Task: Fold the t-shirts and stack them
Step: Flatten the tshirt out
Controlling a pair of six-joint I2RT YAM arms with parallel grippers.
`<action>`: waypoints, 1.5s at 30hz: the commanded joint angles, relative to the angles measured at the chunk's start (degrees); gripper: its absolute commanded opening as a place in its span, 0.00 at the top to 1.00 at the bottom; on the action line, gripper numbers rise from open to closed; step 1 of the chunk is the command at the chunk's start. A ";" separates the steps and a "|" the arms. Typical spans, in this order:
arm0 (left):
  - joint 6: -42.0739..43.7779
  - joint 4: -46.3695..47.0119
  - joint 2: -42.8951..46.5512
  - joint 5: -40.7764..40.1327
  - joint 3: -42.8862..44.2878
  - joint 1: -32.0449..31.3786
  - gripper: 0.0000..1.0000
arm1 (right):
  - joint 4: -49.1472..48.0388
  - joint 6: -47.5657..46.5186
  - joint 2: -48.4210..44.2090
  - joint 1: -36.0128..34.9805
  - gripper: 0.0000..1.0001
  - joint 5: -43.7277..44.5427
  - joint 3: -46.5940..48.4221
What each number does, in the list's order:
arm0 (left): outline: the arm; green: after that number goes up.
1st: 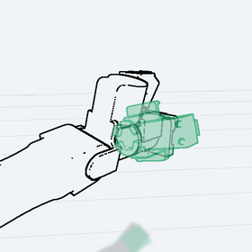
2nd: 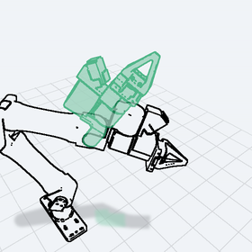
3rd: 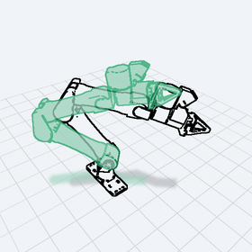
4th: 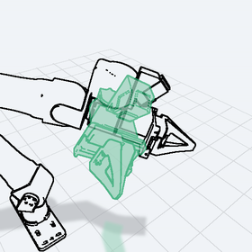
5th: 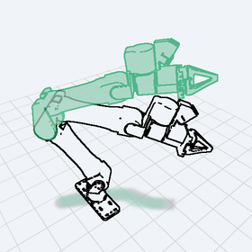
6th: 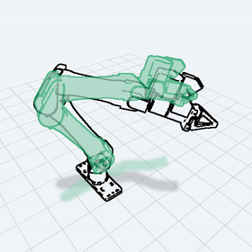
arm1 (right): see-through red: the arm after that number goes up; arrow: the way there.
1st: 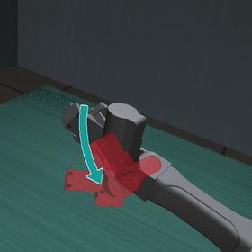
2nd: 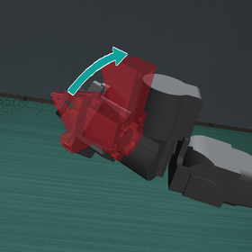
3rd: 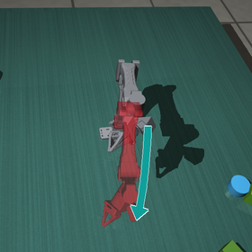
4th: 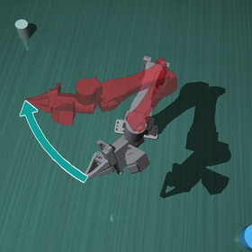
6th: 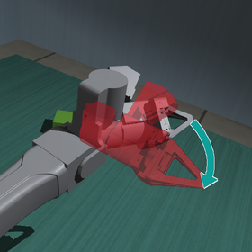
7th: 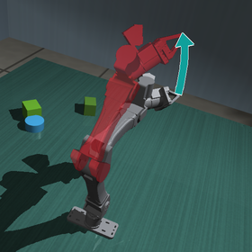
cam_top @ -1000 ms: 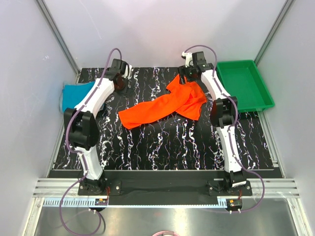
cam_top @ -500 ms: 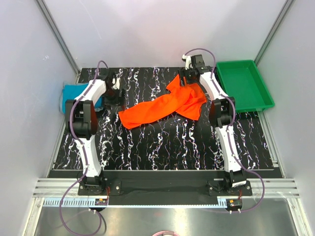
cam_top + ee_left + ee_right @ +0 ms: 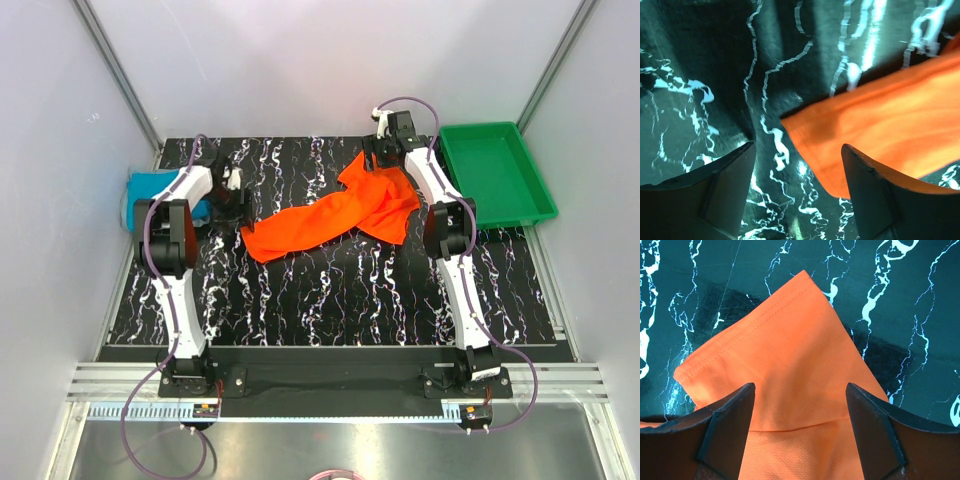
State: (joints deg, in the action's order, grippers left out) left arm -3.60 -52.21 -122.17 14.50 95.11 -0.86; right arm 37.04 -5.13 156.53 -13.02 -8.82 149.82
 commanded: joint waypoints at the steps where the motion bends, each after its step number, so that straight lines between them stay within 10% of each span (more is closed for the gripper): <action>1: -0.80 0.70 -2.02 3.51 2.01 0.78 0.28 | -1.88 1.26 -1.75 -0.25 0.19 -1.29 2.23; 15: -0.01 1.84 -5.27 9.05 3.59 0.78 0.70 | -3.02 2.57 -2.90 -0.17 0.18 -2.17 2.67; 19: 0.26 1.93 -5.01 8.61 4.12 0.78 1.00 | -5.03 3.62 -2.46 0.01 0.18 -2.78 2.85; 45: -0.80 2.46 7.38 13.09 1.39 -3.44 1.00 | -11.73 27.89 0.89 4.23 0.25 -11.30 0.31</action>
State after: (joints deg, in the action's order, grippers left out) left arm -3.57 -50.89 -117.91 24.34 96.03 -3.79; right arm 25.12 18.06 160.07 -10.11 -16.75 151.61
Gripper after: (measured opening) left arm 0.008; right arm 0.750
